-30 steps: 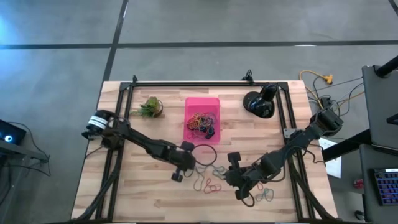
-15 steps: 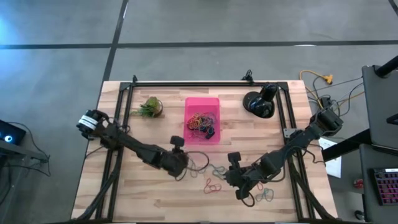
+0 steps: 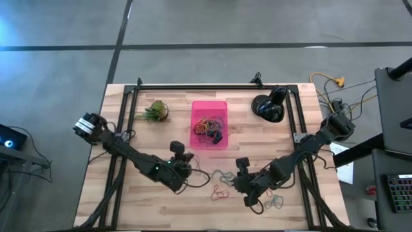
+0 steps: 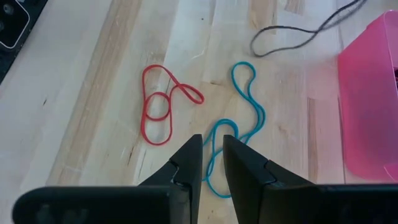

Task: Pick and place rubber bands into bin
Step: Put the purple rubber bands into the pink bin

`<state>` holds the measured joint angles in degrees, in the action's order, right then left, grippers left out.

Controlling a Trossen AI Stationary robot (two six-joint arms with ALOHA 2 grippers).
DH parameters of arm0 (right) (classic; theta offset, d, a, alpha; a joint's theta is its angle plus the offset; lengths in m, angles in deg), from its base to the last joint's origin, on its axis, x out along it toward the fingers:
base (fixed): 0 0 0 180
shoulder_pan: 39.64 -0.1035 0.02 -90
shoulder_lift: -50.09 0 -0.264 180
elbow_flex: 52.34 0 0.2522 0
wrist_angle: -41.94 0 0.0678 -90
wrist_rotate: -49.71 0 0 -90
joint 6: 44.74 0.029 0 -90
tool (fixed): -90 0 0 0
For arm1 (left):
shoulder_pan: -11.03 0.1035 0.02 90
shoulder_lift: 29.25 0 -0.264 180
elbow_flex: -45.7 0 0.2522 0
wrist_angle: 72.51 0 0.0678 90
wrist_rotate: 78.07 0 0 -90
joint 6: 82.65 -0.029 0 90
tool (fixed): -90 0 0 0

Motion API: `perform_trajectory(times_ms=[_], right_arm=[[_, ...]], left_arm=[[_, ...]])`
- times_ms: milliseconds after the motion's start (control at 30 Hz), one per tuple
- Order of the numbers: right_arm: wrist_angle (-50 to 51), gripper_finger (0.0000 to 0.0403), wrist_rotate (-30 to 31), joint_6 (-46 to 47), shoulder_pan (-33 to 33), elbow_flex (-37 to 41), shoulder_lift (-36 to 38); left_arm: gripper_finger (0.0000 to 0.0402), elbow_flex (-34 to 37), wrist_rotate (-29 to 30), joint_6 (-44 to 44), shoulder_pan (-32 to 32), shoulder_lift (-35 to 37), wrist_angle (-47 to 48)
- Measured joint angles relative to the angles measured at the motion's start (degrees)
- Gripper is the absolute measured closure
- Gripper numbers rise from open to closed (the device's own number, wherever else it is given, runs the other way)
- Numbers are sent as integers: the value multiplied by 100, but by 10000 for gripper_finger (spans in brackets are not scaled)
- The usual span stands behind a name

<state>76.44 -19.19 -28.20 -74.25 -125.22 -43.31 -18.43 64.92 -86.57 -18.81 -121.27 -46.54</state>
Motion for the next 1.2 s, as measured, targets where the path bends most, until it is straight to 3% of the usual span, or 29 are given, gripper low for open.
perform_trajectory(times_ms=[500, 867, 1200], right_arm=[[6, 344, 2, 2, 0, -13, -2], [4, 344, 2, 0, 0, -13, -2], [3, 344, 3, 0, 0, 0, -2]], left_arm=[[401, -107, 280, -1077, 32, 310, -722], [401, -106, 278, -2042, 764, 712, -1113], [401, -105, -811, -2330, 1965, 1077, -1202]])
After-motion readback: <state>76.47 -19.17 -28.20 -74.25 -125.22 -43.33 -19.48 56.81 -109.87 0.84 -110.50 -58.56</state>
